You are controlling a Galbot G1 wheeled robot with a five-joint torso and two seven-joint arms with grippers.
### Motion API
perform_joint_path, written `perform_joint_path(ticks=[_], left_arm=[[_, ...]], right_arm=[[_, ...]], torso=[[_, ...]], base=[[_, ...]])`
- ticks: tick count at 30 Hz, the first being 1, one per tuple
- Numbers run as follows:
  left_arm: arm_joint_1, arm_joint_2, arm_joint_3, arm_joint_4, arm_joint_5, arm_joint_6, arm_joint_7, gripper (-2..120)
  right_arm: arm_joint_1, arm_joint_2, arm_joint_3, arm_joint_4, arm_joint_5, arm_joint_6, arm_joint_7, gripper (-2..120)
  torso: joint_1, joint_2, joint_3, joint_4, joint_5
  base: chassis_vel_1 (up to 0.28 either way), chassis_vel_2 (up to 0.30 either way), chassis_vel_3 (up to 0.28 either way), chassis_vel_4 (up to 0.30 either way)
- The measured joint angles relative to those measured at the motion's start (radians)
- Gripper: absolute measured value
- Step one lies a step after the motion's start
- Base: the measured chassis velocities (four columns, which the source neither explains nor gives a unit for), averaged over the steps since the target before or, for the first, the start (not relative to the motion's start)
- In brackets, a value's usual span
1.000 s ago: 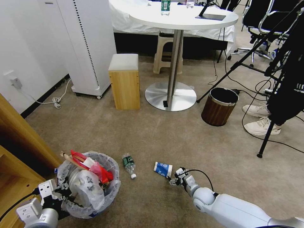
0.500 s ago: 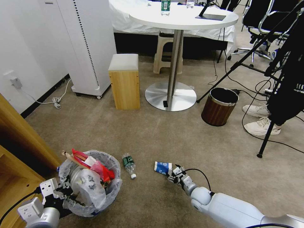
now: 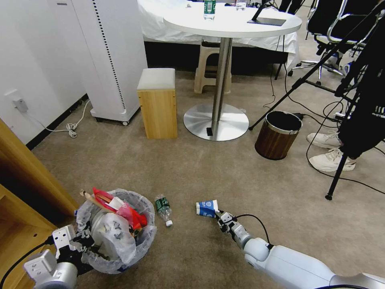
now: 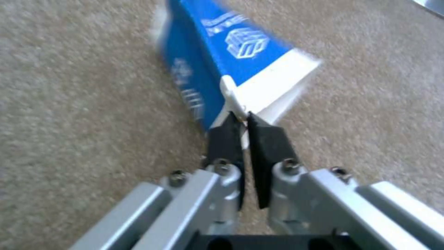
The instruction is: Pick up the trash bin and place the garbage on the floor into it.
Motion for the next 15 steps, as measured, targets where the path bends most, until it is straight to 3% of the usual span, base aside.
perform_joint_path(ticks=[1, 6, 15], left_arm=[[0.001, 0.002, -0.002, 0.000, -0.001, 0.000, 0.000, 0], [-0.003, 0.008, -0.003, 0.008, -0.003, -0.001, 0.000, 0], [-0.011, 0.019, -0.009, 0.035, -0.005, -0.001, 0.000, 0]], right_arm=[[-0.002, -0.001, 0.002, 0.003, 0.000, 0.012, -0.005, 0], [-0.006, -0.019, 0.017, 0.058, 0.008, 0.042, -0.028, 0], [-0.007, -0.091, 0.057, 0.264, 0.029, 0.092, -0.045, 0]], torso=[[0.000, 0.000, 0.000, 0.0000, 0.0002], [0.000, 0.000, 0.000, 0.0000, 0.0000], [0.000, 0.000, 0.000, -0.0001, 0.0000]], base=[[0.000, 0.000, 0.000, 0.000], [0.000, 0.000, 0.000, 0.000], [0.000, 0.000, 0.000, 0.000]])
